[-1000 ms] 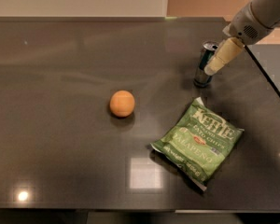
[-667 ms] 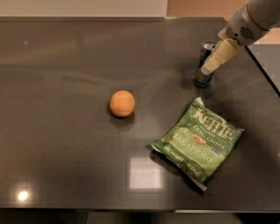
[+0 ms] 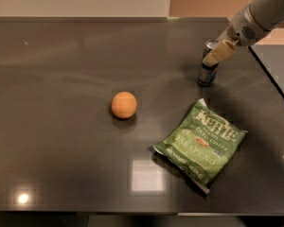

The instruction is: Move redbull can near orange

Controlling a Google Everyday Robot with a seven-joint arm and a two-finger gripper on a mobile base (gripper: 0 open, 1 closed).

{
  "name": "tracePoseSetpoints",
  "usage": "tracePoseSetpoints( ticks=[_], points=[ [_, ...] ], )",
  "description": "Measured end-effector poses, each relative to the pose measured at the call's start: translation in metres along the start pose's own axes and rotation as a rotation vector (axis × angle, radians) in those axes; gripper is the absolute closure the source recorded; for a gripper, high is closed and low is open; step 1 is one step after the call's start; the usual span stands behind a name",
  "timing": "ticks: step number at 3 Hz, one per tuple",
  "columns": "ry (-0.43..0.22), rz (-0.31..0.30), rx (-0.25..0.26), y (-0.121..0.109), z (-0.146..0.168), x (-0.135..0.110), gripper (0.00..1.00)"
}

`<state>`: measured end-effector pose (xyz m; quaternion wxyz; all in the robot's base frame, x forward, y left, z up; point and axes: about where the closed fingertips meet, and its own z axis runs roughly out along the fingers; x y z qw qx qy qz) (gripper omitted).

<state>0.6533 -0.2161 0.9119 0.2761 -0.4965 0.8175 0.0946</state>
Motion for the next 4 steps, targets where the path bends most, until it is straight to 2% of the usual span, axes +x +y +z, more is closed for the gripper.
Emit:
tracePoseSetpoints(
  ticks=[1, 2, 4],
  points=[
    [-0.020, -0.011, -0.016, 0.006, -0.006, -0.008, 0.82],
    [-0.043, -0.037, -0.042, 0.019, -0.017, -0.021, 1.00],
    [-0.095, -0.136, -0.132, 0.064, -0.032, -0.056, 1.00]
  ],
)
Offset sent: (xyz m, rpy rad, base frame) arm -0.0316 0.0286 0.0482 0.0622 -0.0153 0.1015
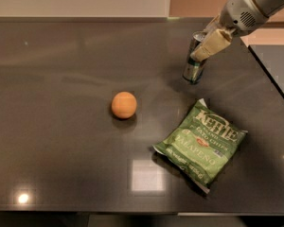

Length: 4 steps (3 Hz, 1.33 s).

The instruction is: Move redbull can near orange

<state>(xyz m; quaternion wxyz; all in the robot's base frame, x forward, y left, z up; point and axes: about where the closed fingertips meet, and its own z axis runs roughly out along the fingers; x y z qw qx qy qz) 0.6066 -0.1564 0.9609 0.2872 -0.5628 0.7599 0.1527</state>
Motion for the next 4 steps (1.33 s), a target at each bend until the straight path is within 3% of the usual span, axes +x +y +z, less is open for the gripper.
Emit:
tracePoseSetpoints(
  ticks=[2, 4],
  points=[
    [-0.023, -0.088, -0.140, 0.053, 0.027, -0.030, 1.00],
    [-0.012, -0.192, -0.224, 0.101, 0.060, -0.053, 1.00]
  ],
)
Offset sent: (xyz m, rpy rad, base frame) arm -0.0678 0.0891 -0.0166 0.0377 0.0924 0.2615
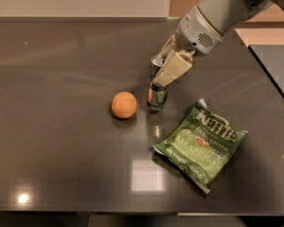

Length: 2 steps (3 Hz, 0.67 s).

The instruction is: Move redbull can near orange

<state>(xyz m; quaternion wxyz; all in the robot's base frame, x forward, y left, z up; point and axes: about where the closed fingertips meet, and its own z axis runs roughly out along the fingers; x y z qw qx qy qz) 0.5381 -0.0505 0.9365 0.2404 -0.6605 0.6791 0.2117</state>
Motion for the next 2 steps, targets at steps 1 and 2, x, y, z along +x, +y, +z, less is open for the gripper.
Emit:
tracePoseSetpoints(
  ticks=[1, 2],
  points=[
    [0.019, -0.036, -0.011, 0.0087, 0.0143, -0.0030, 0.82],
    [0.030, -0.057, -0.017, 0.0119, 0.0229, -0.0011, 0.59]
  ],
)
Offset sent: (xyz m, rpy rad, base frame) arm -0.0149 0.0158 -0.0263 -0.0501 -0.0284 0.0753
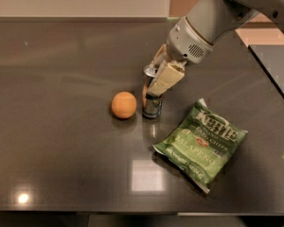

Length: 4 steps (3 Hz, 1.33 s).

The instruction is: Move redbull can near orange

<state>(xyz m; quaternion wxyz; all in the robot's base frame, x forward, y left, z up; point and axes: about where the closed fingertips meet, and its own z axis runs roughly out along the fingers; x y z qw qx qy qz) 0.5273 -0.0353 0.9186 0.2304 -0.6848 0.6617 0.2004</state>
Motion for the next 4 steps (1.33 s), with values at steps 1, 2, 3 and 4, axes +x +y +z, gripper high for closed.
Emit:
tracePoseSetpoints(
  ticks=[1, 2, 3, 4],
  points=[
    [0.003, -0.017, 0.001, 0.0013, 0.0016, 0.0046, 0.36],
    [0.003, -0.018, -0.001, 0.0011, 0.0031, 0.0035, 0.13],
    [0.002, -0.020, -0.002, 0.0010, 0.0045, 0.0026, 0.00],
    [0.002, -0.020, -0.002, 0.0010, 0.0045, 0.0025, 0.00]
  ],
)
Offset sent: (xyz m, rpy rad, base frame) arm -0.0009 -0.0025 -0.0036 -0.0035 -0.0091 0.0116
